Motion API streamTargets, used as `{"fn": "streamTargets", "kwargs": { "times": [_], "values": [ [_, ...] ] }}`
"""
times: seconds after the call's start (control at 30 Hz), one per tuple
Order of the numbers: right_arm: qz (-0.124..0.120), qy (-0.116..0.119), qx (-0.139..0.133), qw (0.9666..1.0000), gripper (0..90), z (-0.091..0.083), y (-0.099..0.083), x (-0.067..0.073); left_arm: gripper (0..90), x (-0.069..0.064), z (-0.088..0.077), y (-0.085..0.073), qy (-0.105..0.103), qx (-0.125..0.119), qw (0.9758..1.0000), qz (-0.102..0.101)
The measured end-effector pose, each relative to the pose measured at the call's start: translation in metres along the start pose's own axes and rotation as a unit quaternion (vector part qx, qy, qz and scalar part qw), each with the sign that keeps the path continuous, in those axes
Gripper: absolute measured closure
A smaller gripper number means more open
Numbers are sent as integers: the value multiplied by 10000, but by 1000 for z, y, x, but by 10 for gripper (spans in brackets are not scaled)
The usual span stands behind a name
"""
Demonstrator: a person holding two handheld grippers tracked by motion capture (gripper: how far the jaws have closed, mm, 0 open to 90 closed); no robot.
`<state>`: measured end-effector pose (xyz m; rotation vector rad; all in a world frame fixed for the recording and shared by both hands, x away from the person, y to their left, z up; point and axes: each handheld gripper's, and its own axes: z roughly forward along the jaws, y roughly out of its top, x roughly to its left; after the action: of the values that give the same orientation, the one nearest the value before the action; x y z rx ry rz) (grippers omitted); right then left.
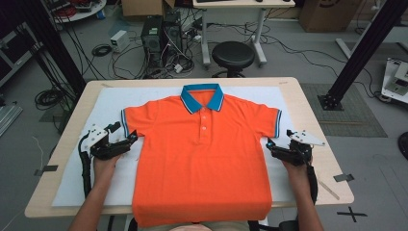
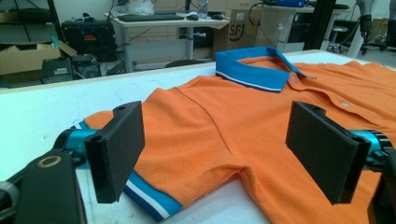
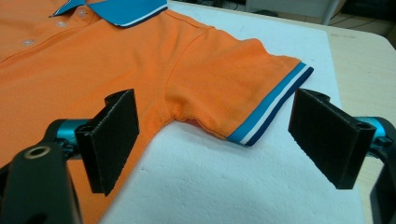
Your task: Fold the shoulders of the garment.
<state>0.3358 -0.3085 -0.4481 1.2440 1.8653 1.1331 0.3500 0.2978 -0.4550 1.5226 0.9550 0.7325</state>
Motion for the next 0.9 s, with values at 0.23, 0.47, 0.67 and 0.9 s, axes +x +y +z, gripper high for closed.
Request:
{"fn": "streamTargets", "kwargs": {
  "times": [0.23,0.47,0.67,0.9],
  "values": [
    [15,-24,-42,10000,163,0,0,0,197,0,0,0,27,19,10000,-9],
    [14,-35,-26,10000,163,0,0,0,197,-1,0,0,44,25,10000,21],
    [-4,-86,3,10000,163,0,0,1,197,0,0,0,22,23,10000,-9],
    [302,-72,317,9990,164,5,7,-4,197,1,2,1,-4,90,9999,-46]
  ]
}}
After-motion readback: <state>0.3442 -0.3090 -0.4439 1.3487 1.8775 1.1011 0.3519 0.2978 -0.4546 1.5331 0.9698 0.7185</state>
